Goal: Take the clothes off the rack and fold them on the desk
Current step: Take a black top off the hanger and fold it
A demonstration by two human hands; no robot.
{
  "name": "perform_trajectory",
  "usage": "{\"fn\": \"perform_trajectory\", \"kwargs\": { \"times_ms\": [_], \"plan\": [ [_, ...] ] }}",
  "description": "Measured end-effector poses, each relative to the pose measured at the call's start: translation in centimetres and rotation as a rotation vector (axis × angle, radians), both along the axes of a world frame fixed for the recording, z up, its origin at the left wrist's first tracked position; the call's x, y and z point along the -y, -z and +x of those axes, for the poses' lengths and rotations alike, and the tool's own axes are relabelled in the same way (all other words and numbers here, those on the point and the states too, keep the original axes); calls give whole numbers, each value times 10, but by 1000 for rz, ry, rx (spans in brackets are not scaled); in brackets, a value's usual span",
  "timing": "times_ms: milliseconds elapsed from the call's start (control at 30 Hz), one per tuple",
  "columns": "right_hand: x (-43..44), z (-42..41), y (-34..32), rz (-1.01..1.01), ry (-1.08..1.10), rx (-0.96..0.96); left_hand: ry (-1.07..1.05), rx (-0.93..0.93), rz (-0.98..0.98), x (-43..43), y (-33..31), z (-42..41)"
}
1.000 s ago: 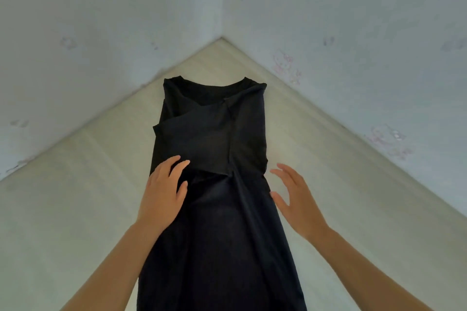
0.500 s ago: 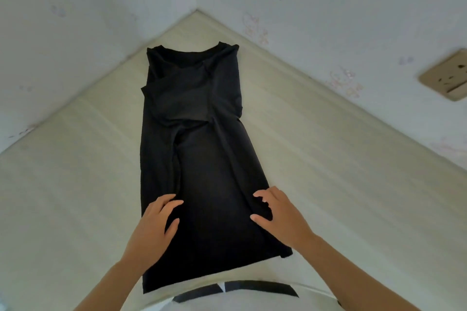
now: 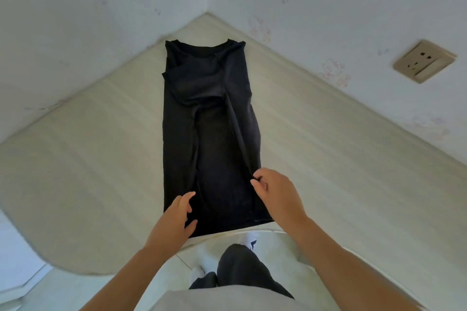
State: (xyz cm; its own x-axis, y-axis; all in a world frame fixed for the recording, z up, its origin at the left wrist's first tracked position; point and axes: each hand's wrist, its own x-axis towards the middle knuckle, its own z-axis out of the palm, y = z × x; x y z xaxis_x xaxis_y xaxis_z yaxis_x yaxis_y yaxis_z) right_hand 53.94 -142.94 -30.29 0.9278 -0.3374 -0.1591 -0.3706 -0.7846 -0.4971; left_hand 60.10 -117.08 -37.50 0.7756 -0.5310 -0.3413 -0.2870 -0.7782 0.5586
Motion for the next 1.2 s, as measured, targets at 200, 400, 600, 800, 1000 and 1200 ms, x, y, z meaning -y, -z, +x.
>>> {"fn": "perform_trajectory", "kwargs": {
  "times_ms": [200, 400, 600, 800, 1000, 1200],
  "plan": [
    [-28, -28, 44, -92, -303, -315, 125, 324, 71, -28, 12, -22],
    [-24, -62, 60, -118, -378, -266, 189, 330, -4, -42, 7, -19],
    [-29, -62, 72, -208, -328, -43, 399, 529, 32, -47, 7, -21],
    [-38, -72, 73, -215, -308, 30, 459, 440, 59, -52, 1, -28],
    [-34, -82, 66, -179, -317, -39, 379, 298, 52, -57, -5, -39],
    [-7, -50, 2, 172, -354, -392, 258, -99, 20, -47, -50, -9]
  ]
}}
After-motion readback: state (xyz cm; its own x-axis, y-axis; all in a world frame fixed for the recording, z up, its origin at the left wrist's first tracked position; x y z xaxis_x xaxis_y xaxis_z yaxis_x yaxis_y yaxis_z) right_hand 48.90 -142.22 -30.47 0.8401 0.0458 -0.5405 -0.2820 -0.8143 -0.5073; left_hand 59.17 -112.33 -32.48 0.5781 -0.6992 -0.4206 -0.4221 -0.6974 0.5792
